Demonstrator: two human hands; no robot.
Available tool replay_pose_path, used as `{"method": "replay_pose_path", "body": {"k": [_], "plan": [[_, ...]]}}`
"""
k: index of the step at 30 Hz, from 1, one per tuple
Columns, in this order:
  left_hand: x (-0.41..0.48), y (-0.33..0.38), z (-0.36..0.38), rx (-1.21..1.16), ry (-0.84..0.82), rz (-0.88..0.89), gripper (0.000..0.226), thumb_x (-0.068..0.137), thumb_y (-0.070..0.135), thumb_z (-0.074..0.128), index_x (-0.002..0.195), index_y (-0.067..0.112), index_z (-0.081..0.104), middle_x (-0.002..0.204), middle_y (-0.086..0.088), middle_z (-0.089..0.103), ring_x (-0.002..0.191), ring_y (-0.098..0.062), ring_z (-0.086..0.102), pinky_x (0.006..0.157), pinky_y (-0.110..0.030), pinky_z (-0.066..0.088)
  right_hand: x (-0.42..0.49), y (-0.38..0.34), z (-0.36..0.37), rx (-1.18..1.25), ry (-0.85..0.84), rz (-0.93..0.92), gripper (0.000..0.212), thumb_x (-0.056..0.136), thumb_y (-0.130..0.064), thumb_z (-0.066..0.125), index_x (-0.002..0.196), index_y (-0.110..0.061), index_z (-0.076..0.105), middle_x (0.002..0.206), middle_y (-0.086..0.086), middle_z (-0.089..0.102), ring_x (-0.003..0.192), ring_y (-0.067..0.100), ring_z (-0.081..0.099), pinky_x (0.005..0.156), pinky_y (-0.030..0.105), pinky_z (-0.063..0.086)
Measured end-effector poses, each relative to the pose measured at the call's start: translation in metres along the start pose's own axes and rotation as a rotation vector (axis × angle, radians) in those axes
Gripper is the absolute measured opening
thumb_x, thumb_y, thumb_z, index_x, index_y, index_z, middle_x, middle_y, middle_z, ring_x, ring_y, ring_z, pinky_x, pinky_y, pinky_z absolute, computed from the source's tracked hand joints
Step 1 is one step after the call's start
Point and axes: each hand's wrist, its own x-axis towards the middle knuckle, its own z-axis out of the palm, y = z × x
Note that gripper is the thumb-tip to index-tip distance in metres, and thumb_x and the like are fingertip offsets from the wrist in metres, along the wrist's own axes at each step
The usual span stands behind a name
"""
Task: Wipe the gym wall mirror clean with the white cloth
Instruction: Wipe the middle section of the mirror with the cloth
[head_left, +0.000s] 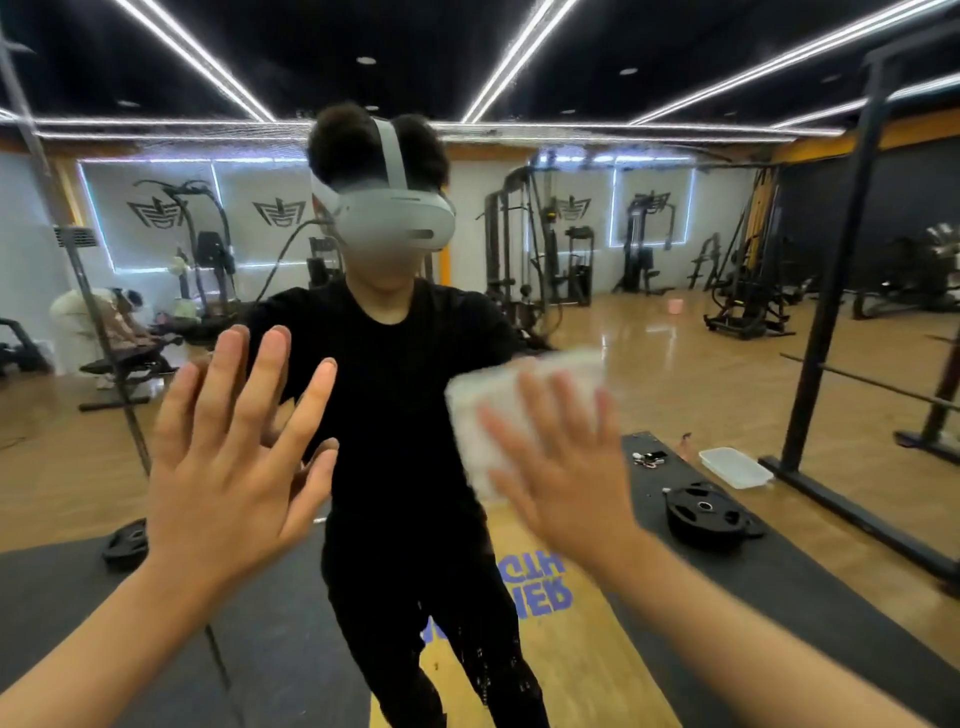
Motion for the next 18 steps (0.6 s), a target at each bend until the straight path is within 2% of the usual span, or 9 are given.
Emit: {"method": "replay_pose_path", "body": {"k": [2, 4, 6, 8, 11, 14, 15, 16, 18], "plan": [[0.001, 0.001, 0.000, -0.005, 0.002, -0.004, 0.063, 0.104, 0.039, 0.049, 0.162, 0.013, 0.041, 0.173, -0.020, 0.020, 0.161, -0.041, 0.016, 0.128, -0.057, 0.015, 0.062, 0.045, -0.020, 0.018, 0.106, 0.186, 0.062, 0.113, -0.047, 0.026, 0.168, -0.032, 0.003, 0.175, 0.009, 0.002, 0.162, 0.034, 0.003, 0.129, 0.060, 0.004], [0.002, 0.001, 0.001, -0.007, 0.000, -0.002, 0.064, 0.104, 0.038, 0.050, 0.162, 0.013, 0.041, 0.173, -0.020, 0.021, 0.161, -0.042, 0.016, 0.127, -0.058, 0.016, 0.107, 0.076, -0.037, 0.060, 0.175, 0.369, 0.059, 0.115, -0.046, 0.026, 0.168, -0.027, 0.008, 0.175, 0.015, 0.005, 0.162, 0.036, 0.003, 0.129, 0.060, 0.002], [0.001, 0.001, 0.001, -0.002, -0.001, 0.002, 0.063, 0.104, 0.038, 0.049, 0.162, 0.013, 0.041, 0.173, -0.021, 0.021, 0.161, -0.042, 0.016, 0.127, -0.058, 0.016, 0.112, 0.069, -0.039, 0.101, 0.232, 0.499, 0.058, 0.115, -0.044, 0.024, 0.168, -0.023, 0.013, 0.175, 0.016, 0.007, 0.162, 0.036, 0.003, 0.128, 0.062, 0.003], [0.001, 0.001, 0.001, -0.003, 0.001, 0.002, 0.064, 0.105, 0.038, 0.049, 0.162, 0.013, 0.041, 0.173, -0.021, 0.020, 0.161, -0.042, 0.016, 0.128, -0.057, 0.015, 0.069, 0.025, -0.022, 0.096, 0.214, 0.564, 0.059, 0.113, -0.042, 0.025, 0.168, -0.024, 0.014, 0.175, 0.016, 0.008, 0.162, 0.038, 0.004, 0.127, 0.065, 0.006], [0.002, 0.002, 0.000, 0.000, 0.000, -0.004, 0.064, 0.105, 0.039, 0.049, 0.162, 0.013, 0.040, 0.174, -0.020, 0.020, 0.161, -0.041, 0.016, 0.128, -0.056, 0.014, -0.041, -0.041, 0.006, 0.122, 0.007, 0.364, 0.063, 0.110, -0.044, 0.033, 0.168, -0.032, 0.013, 0.176, 0.011, 0.003, 0.162, 0.037, 0.004, 0.125, 0.067, 0.012], [0.002, 0.001, 0.000, 0.000, -0.001, 0.002, 0.063, 0.105, 0.038, 0.049, 0.163, 0.014, 0.040, 0.174, -0.020, 0.020, 0.161, -0.041, 0.017, 0.128, -0.055, 0.014, -0.076, -0.006, 0.012, 0.043, -0.050, 0.055, 0.059, 0.111, -0.050, 0.030, 0.167, -0.036, 0.016, 0.177, 0.004, 0.003, 0.163, 0.031, 0.006, 0.125, 0.063, 0.015], [0.002, 0.001, 0.001, -0.001, 0.004, 0.007, 0.063, 0.105, 0.038, 0.049, 0.163, 0.013, 0.040, 0.174, -0.020, 0.020, 0.161, -0.042, 0.017, 0.129, -0.056, 0.014, -0.062, 0.017, 0.009, 0.016, -0.016, 0.051, 0.059, 0.112, -0.050, 0.027, 0.168, -0.035, 0.014, 0.177, 0.004, 0.001, 0.163, 0.031, 0.005, 0.127, 0.061, 0.011], [0.002, 0.000, 0.002, 0.000, 0.009, 0.012, 0.064, 0.105, 0.039, 0.048, 0.162, 0.013, 0.040, 0.173, -0.021, 0.021, 0.160, -0.042, 0.018, 0.129, -0.056, 0.014, -0.040, 0.041, 0.003, 0.000, 0.047, 0.153, 0.060, 0.112, -0.049, 0.025, 0.168, -0.034, 0.011, 0.177, 0.005, -0.001, 0.163, 0.032, 0.004, 0.128, 0.060, 0.008], [0.002, -0.001, 0.003, 0.015, 0.022, 0.017, 0.064, 0.105, 0.039, 0.048, 0.162, 0.013, 0.040, 0.172, -0.022, 0.022, 0.160, -0.043, 0.018, 0.128, -0.056, 0.015, 0.021, 0.082, -0.017, 0.049, 0.174, 0.572, 0.060, 0.113, -0.047, 0.020, 0.169, -0.029, 0.009, 0.176, 0.009, -0.001, 0.162, 0.034, 0.001, 0.127, 0.064, 0.006]]}}
